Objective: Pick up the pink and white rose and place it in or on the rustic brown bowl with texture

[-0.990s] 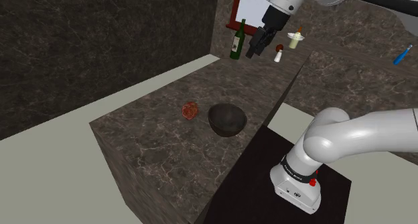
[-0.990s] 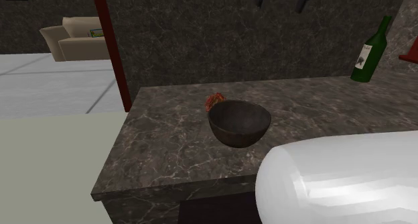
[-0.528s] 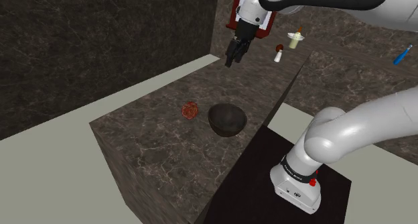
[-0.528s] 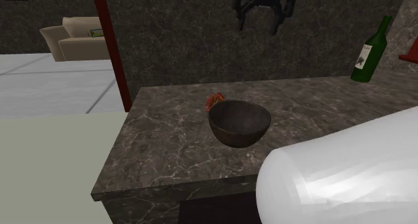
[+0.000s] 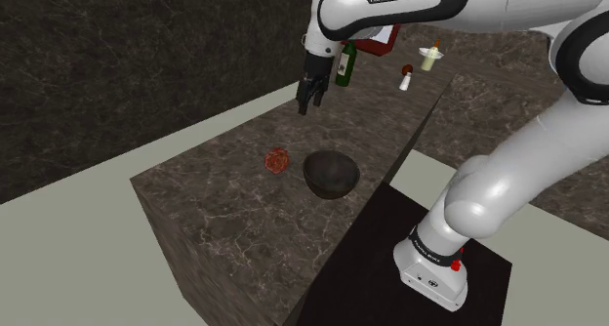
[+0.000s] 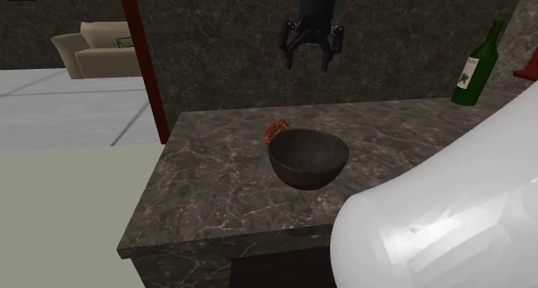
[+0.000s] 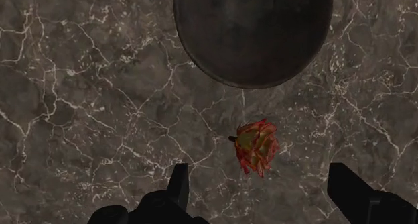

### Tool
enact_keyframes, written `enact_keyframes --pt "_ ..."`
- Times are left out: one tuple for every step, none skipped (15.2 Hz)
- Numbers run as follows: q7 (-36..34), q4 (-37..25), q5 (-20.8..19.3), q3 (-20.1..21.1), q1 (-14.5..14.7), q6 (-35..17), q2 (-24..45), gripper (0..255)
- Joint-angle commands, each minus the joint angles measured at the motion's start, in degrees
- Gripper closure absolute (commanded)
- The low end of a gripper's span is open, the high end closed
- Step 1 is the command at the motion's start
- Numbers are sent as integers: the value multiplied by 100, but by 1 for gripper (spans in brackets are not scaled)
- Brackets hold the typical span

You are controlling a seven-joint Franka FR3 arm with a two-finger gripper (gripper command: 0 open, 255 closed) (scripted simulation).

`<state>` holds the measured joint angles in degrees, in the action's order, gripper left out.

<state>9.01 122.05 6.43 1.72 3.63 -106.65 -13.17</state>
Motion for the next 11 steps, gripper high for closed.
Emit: enact_keyframes --pt "-5 -220 -36 65 49 -53 456 0" --pt "-5 -343 -58 93 71 -73 690 0" --pt "-6 -470 -83 120 94 -89 924 0" --pt "-8 -602 -109 146 117 -100 1158 0" --pt "-11 -740 -137 171 140 -106 1393 0" --pt "-15 -882 -167 195 164 -108 1628 0" --pt "-19 -1029 -198 218 190 -104 1863 0" --pt "-24 -1181 -230 239 216 -96 2099 0" --pt "-30 -1338 -263 259 243 -83 2335 0" --pt "-35 -1500 -298 277 272 -64 2571 0" --pt "-40 -1668 -332 293 302 -41 2809 0"
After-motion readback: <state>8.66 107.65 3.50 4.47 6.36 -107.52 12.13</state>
